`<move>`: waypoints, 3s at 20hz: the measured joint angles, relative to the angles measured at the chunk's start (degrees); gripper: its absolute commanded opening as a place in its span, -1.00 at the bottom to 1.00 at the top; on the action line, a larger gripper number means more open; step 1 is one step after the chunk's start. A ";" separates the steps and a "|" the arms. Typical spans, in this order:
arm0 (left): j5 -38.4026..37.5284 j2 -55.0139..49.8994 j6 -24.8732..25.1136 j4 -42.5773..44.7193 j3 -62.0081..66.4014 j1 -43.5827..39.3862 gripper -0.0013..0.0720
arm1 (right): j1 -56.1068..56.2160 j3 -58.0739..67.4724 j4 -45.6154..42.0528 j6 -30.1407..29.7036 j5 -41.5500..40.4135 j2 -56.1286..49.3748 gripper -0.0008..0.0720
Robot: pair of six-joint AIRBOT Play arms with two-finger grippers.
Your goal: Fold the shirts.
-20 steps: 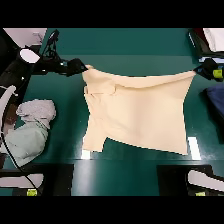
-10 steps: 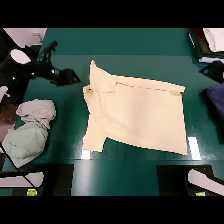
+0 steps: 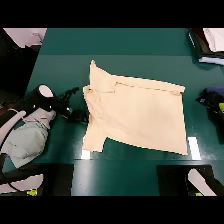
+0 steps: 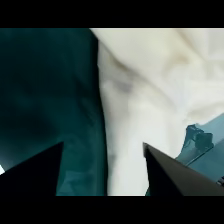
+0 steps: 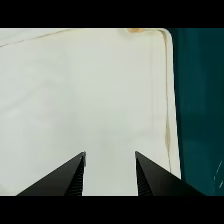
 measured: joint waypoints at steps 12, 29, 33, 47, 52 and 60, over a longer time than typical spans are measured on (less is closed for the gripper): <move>1.57 0.92 4.87 -6.51 -4.83 -0.94 -0.89 | -2.12 -5.81 -9.38 -0.02 8.24 2.64 0.16; 3.21 6.05 4.81 -5.99 2.82 -0.96 -0.90 | -10.23 -25.27 -6.23 -5.75 9.33 -7.26 -0.94; 3.98 10.51 1.60 -1.62 12.61 -0.79 -0.89 | -10.19 -17.11 7.61 -7.69 8.61 -1.42 -0.94; 9.38 23.85 -6.69 9.77 75.95 -0.76 -0.89 | -2.93 54.69 17.29 -3.65 -2.89 4.09 -0.94; 8.33 26.01 -8.74 6.54 77.66 -0.76 -0.90 | -2.89 65.48 10.08 2.23 6.67 2.51 -0.94; 1.90 13.11 -10.67 9.97 61.31 -0.76 -0.89 | -1.01 51.76 5.97 7.58 14.10 -2.95 -0.94</move>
